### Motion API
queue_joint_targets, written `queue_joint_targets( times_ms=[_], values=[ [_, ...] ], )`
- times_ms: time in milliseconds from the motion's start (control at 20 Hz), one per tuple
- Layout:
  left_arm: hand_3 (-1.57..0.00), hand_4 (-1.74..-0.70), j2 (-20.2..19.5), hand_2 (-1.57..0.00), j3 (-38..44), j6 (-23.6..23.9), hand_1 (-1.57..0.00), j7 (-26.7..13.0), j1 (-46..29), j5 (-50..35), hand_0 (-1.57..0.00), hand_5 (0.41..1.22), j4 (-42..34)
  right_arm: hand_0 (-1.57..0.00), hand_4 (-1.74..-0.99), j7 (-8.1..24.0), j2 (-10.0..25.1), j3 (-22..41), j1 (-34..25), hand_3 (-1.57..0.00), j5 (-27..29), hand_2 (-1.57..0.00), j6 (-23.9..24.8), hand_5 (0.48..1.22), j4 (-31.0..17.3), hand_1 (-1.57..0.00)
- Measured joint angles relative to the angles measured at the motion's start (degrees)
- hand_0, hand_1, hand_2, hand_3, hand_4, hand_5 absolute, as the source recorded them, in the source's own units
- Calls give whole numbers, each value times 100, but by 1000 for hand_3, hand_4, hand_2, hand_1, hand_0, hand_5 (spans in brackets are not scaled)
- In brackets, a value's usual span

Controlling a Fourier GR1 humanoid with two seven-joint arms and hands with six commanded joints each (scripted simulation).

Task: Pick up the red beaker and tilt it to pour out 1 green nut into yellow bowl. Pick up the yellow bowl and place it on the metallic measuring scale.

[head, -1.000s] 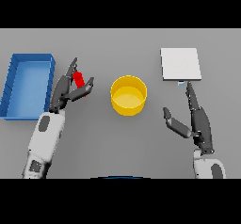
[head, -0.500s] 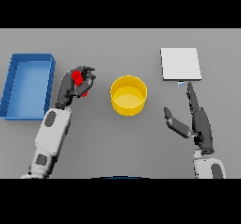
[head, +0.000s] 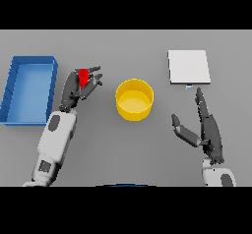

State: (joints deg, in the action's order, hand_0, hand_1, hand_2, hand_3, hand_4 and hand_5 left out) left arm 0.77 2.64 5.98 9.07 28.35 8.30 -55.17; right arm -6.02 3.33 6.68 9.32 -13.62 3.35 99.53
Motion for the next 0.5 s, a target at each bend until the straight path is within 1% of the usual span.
queue_joint_targets(
  times_ms=[50,100,150,200,250,300,350,400,450,500],
  values=[
    [-1507,-1679,53,-1525,-2,48,-1523,86,-39,-69,-1521,1122,-84,1,-1258,41,10,10,8,1,-48,1,25,646,28,1],
    [-1520,-1692,39,-1534,-7,96,-1533,60,-67,-102,-1531,1118,-214,1,-1259,70,-19,31,-20,1,-94,1,51,647,-34,1],
    [-1530,-1701,32,-1542,-61,170,-1540,-57,-23,-81,-1539,1114,-402,1,-1259,65,9,16,-37,1,-86,1,36,649,-43,1],
    [-1538,-1709,14,-1547,-125,232,-1546,-210,8,-33,-1545,1114,-532,1,-1263,-5,-18,77,0,1,-151,1,46,652,-20,1],
    [-1545,-1716,-12,-1552,-234,232,-1551,-217,-24,31,-1551,1114,-664,1,-1263,-24,-4,54,-1,1,-126,1,46,654,6,1],
    [-1550,-1721,-72,-1556,-333,203,-1555,-346,49,108,-1555,1114,-718,1,-1262,63,6,36,-85,1,-135,1,56,658,-34,1],
    [-1554,-1725,-196,-1559,-474,166,-1558,-383,20,235,-1558,1117,-871,1,-1261,94,77,-27,-176,1,-91,1,26,661,-86,1],
    [-1558,-1728,-323,-1561,-620,126,-1561,-587,63,397,-1561,1121,-938,1,-1257,5,78,13,-130,1,-123,1,10,663,-68,1],
    [-1560,-1731,-454,-1563,-803,31,-1563,-864,153,572,-1563,1124,-1024,1,-1253,-7,110,-32,-141,1,-115,1,27,666,-93,1],
    [-1562,-1733,-612,-1565,-983,-75,-1565,-992,167,746,-1564,1125,-1130,1,-1256,27,82,-8,-133,1,-146,1,49,671,-79,1]
  ],
)
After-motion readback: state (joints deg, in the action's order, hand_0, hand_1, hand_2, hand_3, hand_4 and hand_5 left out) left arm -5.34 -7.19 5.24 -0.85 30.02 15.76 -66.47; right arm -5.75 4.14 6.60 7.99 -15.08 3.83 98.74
